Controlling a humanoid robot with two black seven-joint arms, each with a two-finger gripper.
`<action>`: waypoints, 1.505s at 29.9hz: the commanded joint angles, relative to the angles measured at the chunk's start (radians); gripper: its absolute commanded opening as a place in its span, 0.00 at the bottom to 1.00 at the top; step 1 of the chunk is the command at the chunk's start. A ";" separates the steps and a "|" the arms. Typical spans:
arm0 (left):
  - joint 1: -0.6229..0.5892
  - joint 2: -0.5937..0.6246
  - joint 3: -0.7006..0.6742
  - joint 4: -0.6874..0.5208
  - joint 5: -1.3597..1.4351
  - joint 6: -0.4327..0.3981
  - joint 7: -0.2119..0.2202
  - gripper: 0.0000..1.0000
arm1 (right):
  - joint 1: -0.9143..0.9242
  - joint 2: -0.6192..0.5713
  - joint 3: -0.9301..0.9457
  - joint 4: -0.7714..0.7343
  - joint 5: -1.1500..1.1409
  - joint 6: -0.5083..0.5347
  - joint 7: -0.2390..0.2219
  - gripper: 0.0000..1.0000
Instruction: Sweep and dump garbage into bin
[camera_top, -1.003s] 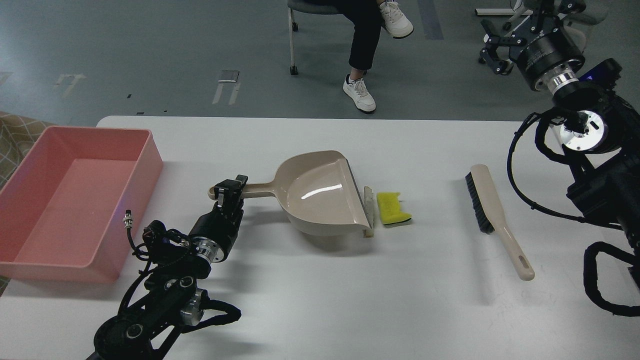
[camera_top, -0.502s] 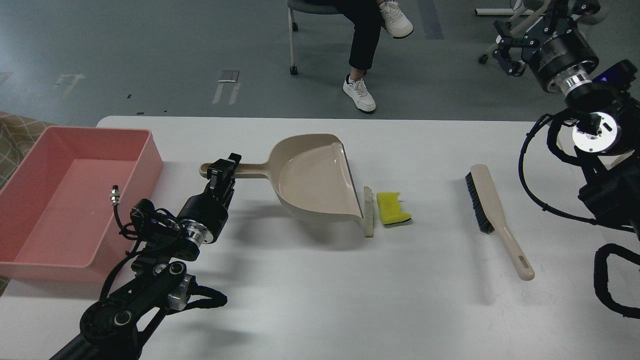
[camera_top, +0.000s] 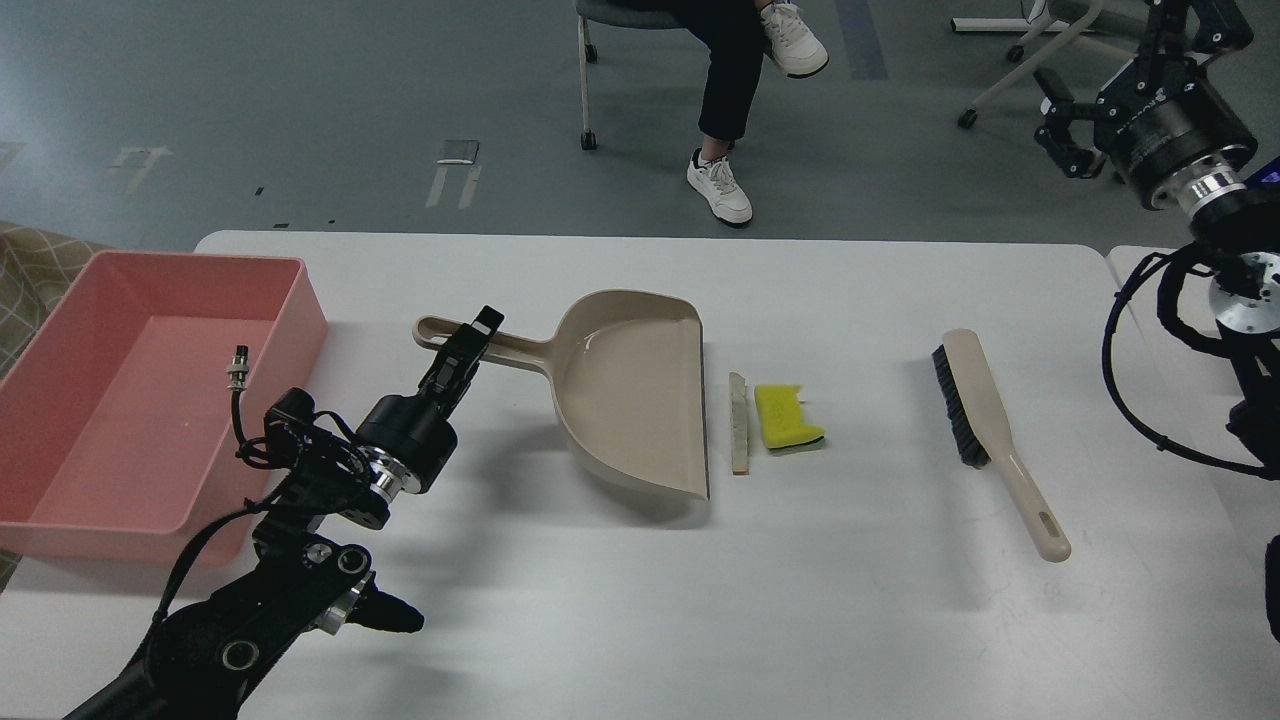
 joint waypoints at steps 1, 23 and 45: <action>0.005 -0.002 0.000 0.009 0.003 0.002 0.000 0.15 | 0.004 -0.114 -0.116 0.054 -0.012 -0.001 0.003 1.00; 0.032 -0.048 -0.015 0.013 0.004 0.000 -0.017 0.14 | -0.006 -0.392 -0.328 0.422 -0.726 0.017 0.010 1.00; 0.034 -0.070 -0.017 0.055 -0.008 -0.003 -0.023 0.08 | -0.120 -0.699 -0.485 0.717 -0.775 0.040 0.027 1.00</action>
